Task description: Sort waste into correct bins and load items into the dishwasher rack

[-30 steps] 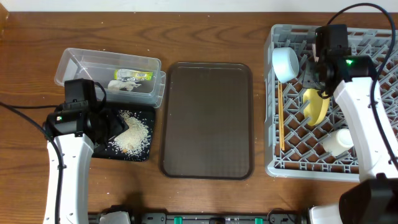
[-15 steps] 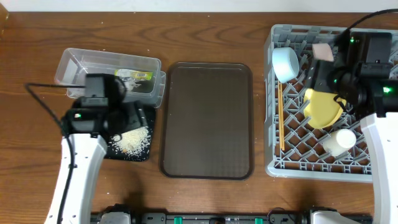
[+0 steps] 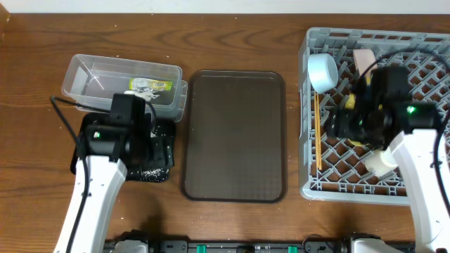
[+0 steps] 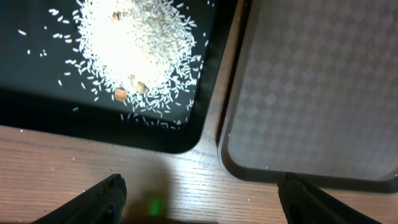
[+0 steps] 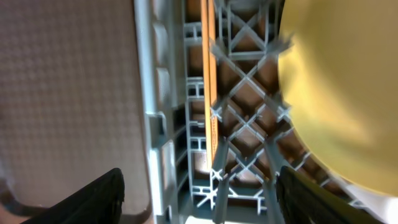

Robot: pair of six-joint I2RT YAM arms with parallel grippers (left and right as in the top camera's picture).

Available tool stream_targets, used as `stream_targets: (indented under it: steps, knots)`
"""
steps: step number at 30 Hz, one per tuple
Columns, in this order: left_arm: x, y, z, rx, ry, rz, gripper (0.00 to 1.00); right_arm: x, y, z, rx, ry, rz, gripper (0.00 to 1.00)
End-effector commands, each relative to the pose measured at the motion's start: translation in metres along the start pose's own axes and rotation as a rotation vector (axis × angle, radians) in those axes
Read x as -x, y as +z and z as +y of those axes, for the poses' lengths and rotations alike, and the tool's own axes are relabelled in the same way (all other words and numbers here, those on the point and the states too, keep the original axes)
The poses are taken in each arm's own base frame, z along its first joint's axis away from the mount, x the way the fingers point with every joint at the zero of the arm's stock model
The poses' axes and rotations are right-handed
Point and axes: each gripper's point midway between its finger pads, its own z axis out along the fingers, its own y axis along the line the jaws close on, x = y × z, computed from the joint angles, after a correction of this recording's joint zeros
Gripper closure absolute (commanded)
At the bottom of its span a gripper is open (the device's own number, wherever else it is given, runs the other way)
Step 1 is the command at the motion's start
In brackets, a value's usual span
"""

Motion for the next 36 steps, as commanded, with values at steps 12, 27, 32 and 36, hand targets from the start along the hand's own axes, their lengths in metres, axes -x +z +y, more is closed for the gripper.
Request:
stream_targets:
  steps: [12,27,32,36]
  knots:
    - [-0.028,-0.074,0.006,-0.119,0.02,-0.561,0.07,-0.048,-0.035,-0.015,0.019,-0.033,-0.466,0.01]
    - [-0.032,-0.096,0.005,-0.154,0.03,-0.685,0.06,-0.055,-0.066,-0.012,0.043,-0.051,-0.62,0.01]
    - [-0.032,-0.096,0.005,-0.154,0.03,-0.685,0.06,-0.055,-0.066,-0.012,0.043,-0.051,-0.62,0.01]
    - [-0.032,-0.096,0.005,-0.154,0.03,-0.685,0.06,-0.055,-0.066,-0.012,0.043,-0.051,-0.62,0.01]
